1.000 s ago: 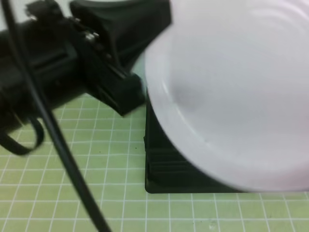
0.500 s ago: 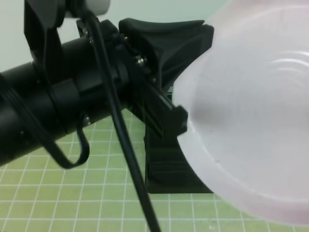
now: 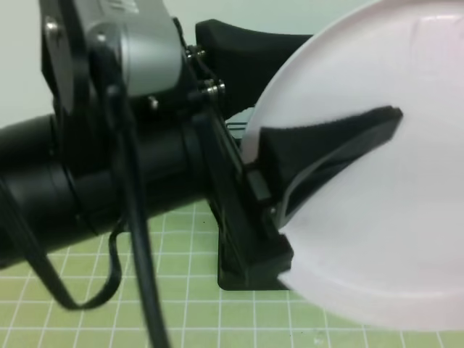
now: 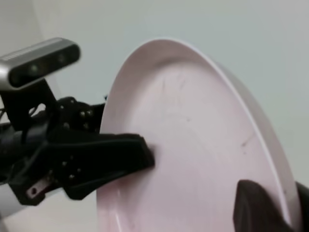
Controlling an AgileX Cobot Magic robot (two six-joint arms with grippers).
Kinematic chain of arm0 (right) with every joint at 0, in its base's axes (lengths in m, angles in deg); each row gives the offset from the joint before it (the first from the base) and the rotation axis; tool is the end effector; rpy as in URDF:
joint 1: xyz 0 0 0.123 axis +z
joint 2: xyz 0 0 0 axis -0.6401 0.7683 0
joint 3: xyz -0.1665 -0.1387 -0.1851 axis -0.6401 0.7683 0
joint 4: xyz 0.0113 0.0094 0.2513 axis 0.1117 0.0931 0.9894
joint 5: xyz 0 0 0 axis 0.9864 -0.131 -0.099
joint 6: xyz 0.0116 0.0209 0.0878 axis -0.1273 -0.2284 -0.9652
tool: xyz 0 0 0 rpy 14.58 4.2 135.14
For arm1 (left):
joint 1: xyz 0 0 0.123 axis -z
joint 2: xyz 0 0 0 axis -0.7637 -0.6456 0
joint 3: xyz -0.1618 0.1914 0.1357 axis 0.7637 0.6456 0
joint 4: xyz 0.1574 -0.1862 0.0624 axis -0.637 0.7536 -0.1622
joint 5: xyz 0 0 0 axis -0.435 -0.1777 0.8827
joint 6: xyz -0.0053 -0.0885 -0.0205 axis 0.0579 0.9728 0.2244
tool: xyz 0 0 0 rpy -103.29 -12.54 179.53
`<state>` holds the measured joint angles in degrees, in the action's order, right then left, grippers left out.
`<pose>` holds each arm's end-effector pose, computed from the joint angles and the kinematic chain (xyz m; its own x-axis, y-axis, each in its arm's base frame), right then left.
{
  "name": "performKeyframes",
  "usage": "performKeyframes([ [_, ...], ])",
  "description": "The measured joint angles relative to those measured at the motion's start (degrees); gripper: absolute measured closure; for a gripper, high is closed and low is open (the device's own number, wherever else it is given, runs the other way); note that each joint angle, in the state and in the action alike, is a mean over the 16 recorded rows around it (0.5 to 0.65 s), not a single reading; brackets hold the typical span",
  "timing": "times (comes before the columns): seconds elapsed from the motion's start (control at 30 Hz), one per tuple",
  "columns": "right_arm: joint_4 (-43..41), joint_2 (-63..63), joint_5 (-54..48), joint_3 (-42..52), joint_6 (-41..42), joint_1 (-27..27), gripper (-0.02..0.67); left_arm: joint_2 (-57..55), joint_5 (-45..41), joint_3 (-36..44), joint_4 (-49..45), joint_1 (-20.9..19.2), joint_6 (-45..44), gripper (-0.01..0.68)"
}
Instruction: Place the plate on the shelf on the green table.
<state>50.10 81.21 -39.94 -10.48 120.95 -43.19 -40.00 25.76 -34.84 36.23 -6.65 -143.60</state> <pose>0.0890 0.0623 0.3930 -0.0637 0.2886 -0.9553 -0.7172 0.6524 0.2449 0.1415 -0.1807 0.4403 0.1860 -0.0605 -0.9807 0.8958 0.4205 0.1440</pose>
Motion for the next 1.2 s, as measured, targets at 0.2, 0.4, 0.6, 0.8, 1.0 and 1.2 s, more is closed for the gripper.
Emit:
performKeyframes([
  [0.2, -3.34, 1.96, 6.31, -3.28, 6.16, 0.0, 0.616, 2.74, 3.77, -0.6, -0.02, 0.07, 0.9, 0.222],
  [0.4, -13.1, 7.53, 12.31, -8.66, 12.41, 0.0, 0.622, 7.44, 14.07, -1.15, 0.13, 0.08, 0.84, 0.295],
  [0.6, -24.93, 16.62, 13.65, -14.6, 22.71, 0.0, 0.611, 13.28, 27.67, -0.01, 0.46, 0.08, -0.23, 0.469],
  [0.8, -32.68, 26.63, 12.91, -19.7, 34.21, 0.0, 0.612, 19.41, 39.91, 4.82, 0.8, 0.09, -1.38, 0.617],
  [1.0, -34.08, 35.15, 11.48, -23.85, 44.99, 0.0, 0.584, 25.51, 47.23, 13.07, 1.08, 0.09, -3.11, 0.668],
  [1.2, -34.12, 41.51, 9.73, -26.89, 50.47, 0.01, 0.584, 29.92, 51.03, 21.99, 1.27, 0.07, -5.91, 0.672],
])
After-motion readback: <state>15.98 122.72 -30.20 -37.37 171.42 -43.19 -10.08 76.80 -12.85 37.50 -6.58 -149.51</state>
